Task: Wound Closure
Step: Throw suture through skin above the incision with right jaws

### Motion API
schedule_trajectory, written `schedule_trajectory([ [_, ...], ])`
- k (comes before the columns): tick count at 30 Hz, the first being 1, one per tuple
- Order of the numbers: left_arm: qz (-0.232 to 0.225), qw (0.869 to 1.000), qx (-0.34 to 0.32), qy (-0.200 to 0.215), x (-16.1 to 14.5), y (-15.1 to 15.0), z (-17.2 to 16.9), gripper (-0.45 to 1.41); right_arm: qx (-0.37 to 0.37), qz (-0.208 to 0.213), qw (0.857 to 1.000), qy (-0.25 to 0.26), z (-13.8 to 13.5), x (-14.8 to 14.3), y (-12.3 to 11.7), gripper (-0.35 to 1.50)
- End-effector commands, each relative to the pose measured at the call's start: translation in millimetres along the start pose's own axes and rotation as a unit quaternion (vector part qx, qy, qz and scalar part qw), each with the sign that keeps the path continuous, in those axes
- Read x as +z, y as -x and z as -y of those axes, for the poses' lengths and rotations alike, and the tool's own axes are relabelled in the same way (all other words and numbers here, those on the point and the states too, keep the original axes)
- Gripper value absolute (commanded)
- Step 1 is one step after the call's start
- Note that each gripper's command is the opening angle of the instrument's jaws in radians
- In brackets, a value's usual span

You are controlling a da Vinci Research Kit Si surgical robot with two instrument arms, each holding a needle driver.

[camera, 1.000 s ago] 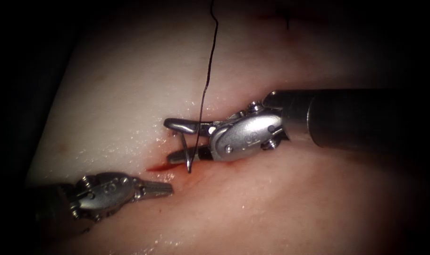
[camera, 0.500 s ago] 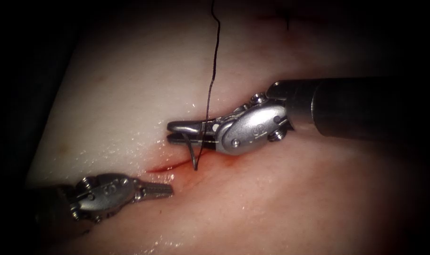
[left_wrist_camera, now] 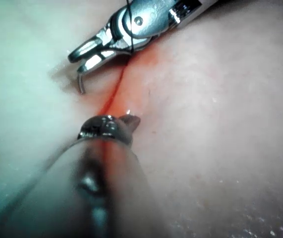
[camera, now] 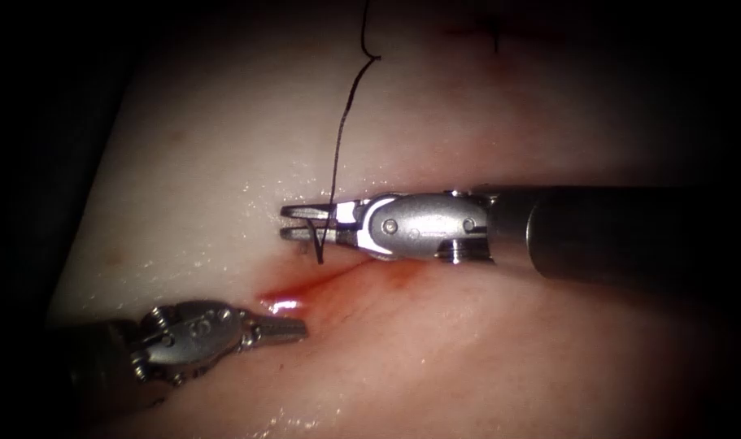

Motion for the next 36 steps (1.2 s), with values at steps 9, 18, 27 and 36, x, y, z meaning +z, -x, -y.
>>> schedule_trajectory([
  [9, 0.000, 1.000, 0.002, 0.004, 0.3, 0.1, 0.3, -0.43, -0.010, 0.009, 1.000, -0.009, 4.1, 0.6, 2.6, -0.35],
  [18, 0.000, 1.000, -0.001, 0.003, 0.3, 0.2, 0.3, -0.43, -0.004, 0.039, 0.999, -0.028, 5.8, 1.2, 4.3, -0.35],
  [27, 0.000, 1.000, 0.000, 0.004, 0.2, 0.3, 0.4, -0.43, 0.017, 0.053, 0.997, -0.043, 6.5, 1.2, 5.3, -0.35],
  [36, 0.000, 1.000, 0.000, 0.004, 0.2, 0.3, 0.4, -0.42, 0.072, 0.034, 0.996, -0.037, 4.3, 1.1, 3.0, -0.35],
])
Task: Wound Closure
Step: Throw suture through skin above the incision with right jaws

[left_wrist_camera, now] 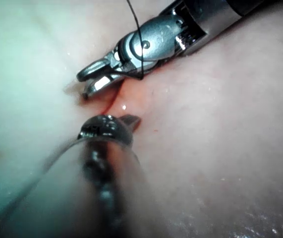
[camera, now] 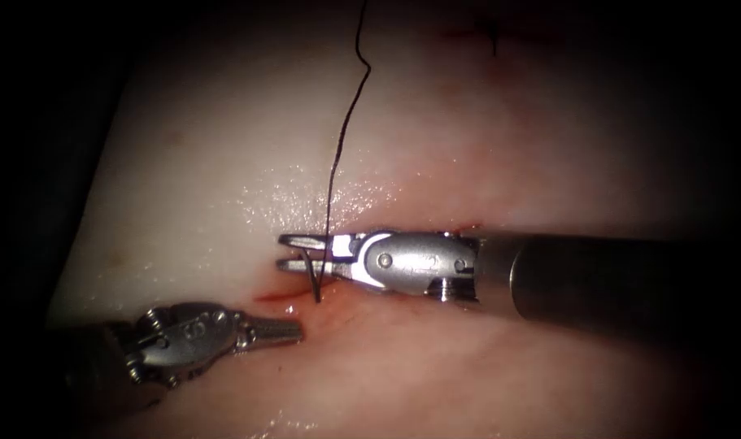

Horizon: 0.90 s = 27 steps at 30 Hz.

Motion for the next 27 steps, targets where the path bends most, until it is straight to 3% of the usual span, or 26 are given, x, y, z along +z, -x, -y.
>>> schedule_trajectory([
  [1, 0.000, 1.000, 0.000, 0.000, 0.9, 0.0, 0.1, -0.42, 0.008, -0.007, 1.000, 0.002, -0.9, 0.6, -1.1, -0.35],
  [5, 0.000, 1.000, 0.000, -0.001, 1.0, 0.0, 0.0, -0.42, 0.074, -0.024, 0.997, 0.002, -2.8, 0.4, -3.0, -0.35],
  [6, -0.001, 1.000, 0.000, -0.001, 1.0, 0.0, 0.0, -0.42, 0.140, -0.031, 0.990, -0.003, -4.5, 0.5, -3.8, -0.35],
  [8, -0.001, 1.000, 0.000, -0.002, 1.1, 0.1, 0.0, -0.42, 0.177, -0.032, 0.984, -0.001, -5.6, 0.6, -4.3, -0.35],
  [9, -0.002, 1.000, -0.002, -0.003, 1.2, 0.3, -0.1, -0.42, 0.228, -0.032, 0.973, 0.003, -6.7, 0.8, -4.7, -0.35],
  [11, -0.003, 1.000, -0.001, -0.003, 1.5, 0.6, -0.2, -0.42, 0.264, -0.033, 0.964, 0.010, -7.4, 0.9, -5.1, -0.35],
  [12, -0.004, 1.000, -0.005, -0.002, 1.8, 1.0, -0.4, -0.42, 0.320, -0.038, 0.947, 0.014, -8.1, 1.2, -5.3, -0.35],
  [14, -0.002, 1.000, -0.003, 0.000, 1.9, 1.3, -0.4, -0.42, 0.379, -0.038, 0.925, 0.013, -8.3, 1.5, -5.4, -0.35],
  [15, -0.001, 1.000, -0.005, -0.001, 2.0, 1.6, -0.4, -0.40, 0.422, -0.039, 0.906, 0.013, -8.4, 1.7, -5.4, -0.35],
  [17, -0.001, 1.000, -0.004, 0.000, 2.1, 1.6, -0.5, -0.40, 0.455, -0.039, 0.890, 0.018, -8.5, 1.7, -5.4, -0.35],
  [19, -0.001, 1.000, -0.004, 0.000, 2.1, 1.6, -0.4, -0.40, 0.526, -0.042, 0.849, 0.028, -9.0, 1.6, -5.4, -0.35],
  [23, -0.001, 1.000, -0.004, 0.001, 2.0, 1.6, -0.4, -0.40, 0.557, -0.044, 0.829, 0.027, -9.4, 1.5, -5.2, -0.35],
  [27, 0.000, 1.000, -0.004, 0.001, 2.0, 1.6, -0.4, -0.40, 0.624, -0.039, 0.780, -0.009, -9.5, 1.5, -5.1, -0.35],
])
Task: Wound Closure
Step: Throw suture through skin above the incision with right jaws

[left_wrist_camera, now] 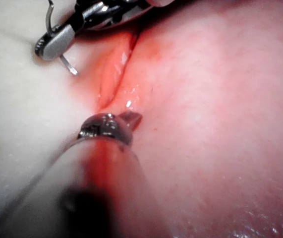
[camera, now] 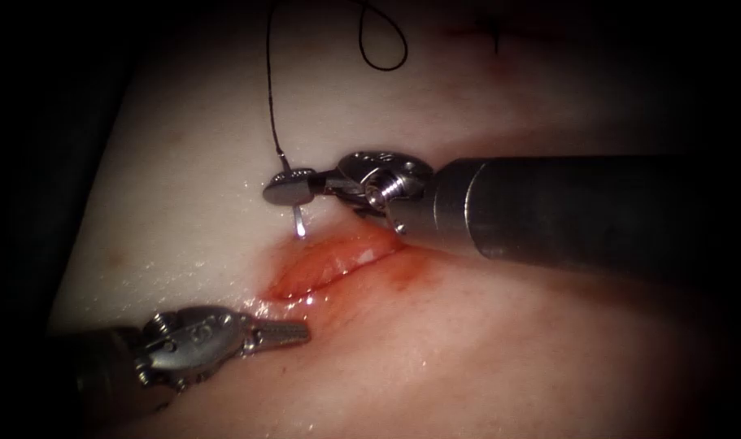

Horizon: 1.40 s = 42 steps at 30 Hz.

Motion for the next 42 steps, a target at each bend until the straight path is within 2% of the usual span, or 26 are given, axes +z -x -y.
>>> schedule_trajectory([
  [1, 0.002, 1.000, 0.001, 0.001, 0.8, 0.1, 0.1, -0.40, 0.015, 0.008, 1.000, -0.008, -0.2, 1.0, -0.6, -0.35],
  [4, 0.002, 1.000, 0.001, 0.001, 0.8, 0.0, 0.1, -0.40, 0.058, 0.030, 0.997, -0.033, -0.1, 1.2, -0.2, -0.35],
  [15, 0.006, 1.000, 0.001, 0.003, 0.7, 0.1, 0.1, -0.40, 0.133, 0.092, 0.983, -0.082, 2.0, 2.0, 1.8, -0.35],
  [21, 0.008, 1.000, -0.001, 0.001, 0.7, -0.1, -0.3, -0.38, 0.144, 0.065, 0.984, -0.078, 2.4, 1.6, 0.7, -0.35],
  [23, 0.007, 1.000, -0.005, 0.001, 0.9, -1.0, -0.5, -0.33, 0.148, 0.060, 0.984, -0.081, 2.5, 1.3, 0.0, -0.35],
  [29, -0.012, 1.000, -0.010, -0.008, 2.6, -2.7, -0.9, -0.35, 0.149, 0.056, 0.984, -0.079, 2.5, 1.2, -0.2, -0.35],
  [35, 0.031, 0.999, -0.004, -0.016, 4.3, 0.7, -0.6, -0.35, 0.152, 0.053, 0.984, -0.079, 2.6, 1.2, -0.8, -0.35],
  [40, 0.044, 0.999, -0.015, -0.025, 3.7, 3.5, 1.3, -0.33, 0.150, 0.062, 0.983, -0.084, 2.7, 1.4, -0.5, -0.35],
  [42, 0.049, 0.998, -0.016, -0.034, 3.0, 4.0, 2.1, -0.33, 0.163, 0.076, 0.980, -0.089, 2.7, 1.6, 0.3, -0.35],
])
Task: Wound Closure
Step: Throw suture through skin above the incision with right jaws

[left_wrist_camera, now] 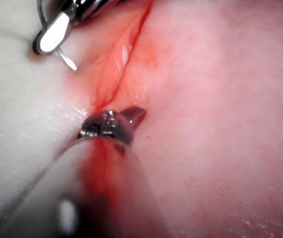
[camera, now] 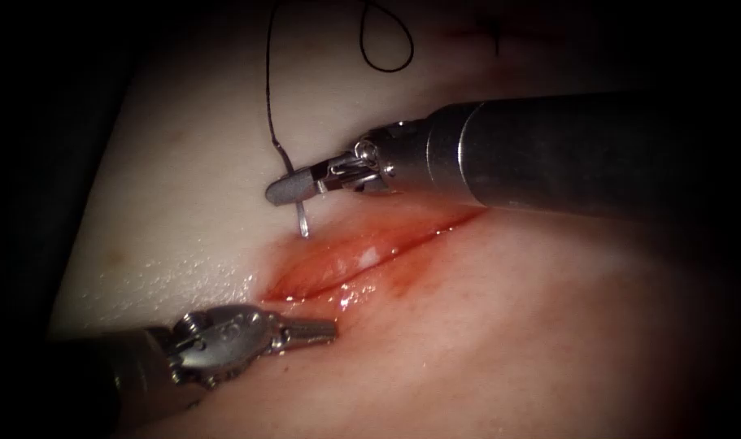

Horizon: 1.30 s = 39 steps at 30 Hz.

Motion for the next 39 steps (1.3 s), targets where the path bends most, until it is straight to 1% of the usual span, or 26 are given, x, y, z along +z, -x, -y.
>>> schedule_trajectory([
  [1, 0.004, 1.000, 0.001, -0.005, 0.4, 0.1, 0.3, -0.33, 0.011, 0.010, 1.000, -0.002, -0.5, 1.0, -0.1, -0.35],
  [3, 0.006, 1.000, 0.000, -0.008, 0.1, 0.1, 0.5, -0.33, 0.037, 0.022, 0.999, -0.006, -0.8, 1.3, 0.6, -0.35],
  [8, 0.006, 1.000, -0.005, -0.013, 0.2, -0.2, 0.4, -0.33, 0.086, 0.041, 0.995, -0.036, -1.3, 1.9, 1.6, -0.35],
  [9, 0.006, 1.000, -0.005, -0.016, 0.3, -0.2, 0.3, -0.33, 0.103, 0.047, 0.992, -0.047, -1.3, 2.0, 1.8, -0.35],
  [11, 0.006, 1.000, -0.006, -0.016, 0.4, -0.3, 0.3, -0.35, 0.122, 0.052, 0.990, -0.051, -1.3, 2.1, 2.3, -0.35],
  [14, 0.006, 1.000, -0.005, -0.014, 0.2, -0.1, 0.3, -0.35, 0.150, 0.061, 0.984, -0.071, -1.3, 2.2, 3.5, -0.35],
  [20, 0.007, 1.000, -0.006, -0.015, 0.0, -0.2, 0.3, -0.37, 0.174, 0.076, 0.977, -0.099, -1.2, 2.2, 4.8, -0.35],
  [23, 0.007, 1.000, -0.007, -0.015, 0.0, -0.3, 0.3, -0.37, 0.186, 0.085, 0.972, -0.116, -1.1, 2.6, 5.3, -0.35],
  [24, 0.007, 1.000, -0.007, -0.015, -0.1, -0.3, 0.2, -0.37, 0.189, 0.095, 0.969, -0.124, -1.1, 3.1, 5.8, -0.35],
  [27, 0.007, 1.000, -0.008, -0.015, -0.2, -0.3, 0.1, -0.37, 0.187, 0.102, 0.969, -0.125, -1.1, 3.5, 6.5, -0.35],
  [29, 0.008, 1.000, -0.008, -0.014, -0.3, -0.4, 0.0, -0.37, 0.187, 0.099, 0.969, -0.125, -1.1, 3.6, 6.7, -0.35],
  [31, 0.009, 1.000, -0.010, -0.014, -0.6, -0.6, -0.1, -0.37, 0.192, 0.086, 0.970, -0.118, -1.0, 3.5, 6.3, -0.35],
  [33, 0.009, 1.000, -0.011, -0.013, -0.7, -0.7, -0.4, -0.37, 0.174, 0.071, 0.975, -0.119, -1.1, 3.4, 6.0, -0.35],
  [34, 0.010, 1.000, -0.009, -0.008, -0.8, -0.7, -0.6, -0.37, 0.139, 0.032, 0.983, -0.118, -1.2, 3.4, 5.3, 0.52],
  [35, 0.010, 1.000, -0.010, -0.005, -0.9, -0.6, -0.8, -0.37, 0.091, 0.011, 0.989, -0.117, -1.2, 3.5, 5.0, 0.83],
  [37, 0.010, 1.000, -0.010, -0.003, -1.0, -0.6, -1.0, -0.37, 0.009, -0.036, 0.993, -0.109, -1.3, 3.4, 4.3, 1.09],
  [39, 0.010, 1.000, -0.008, -0.003, -1.1, -0.6, -1.2, -0.37, -0.061, -0.067, 0.991, -0.099, -1.3, 3.3, 3.5, 1.23],
])
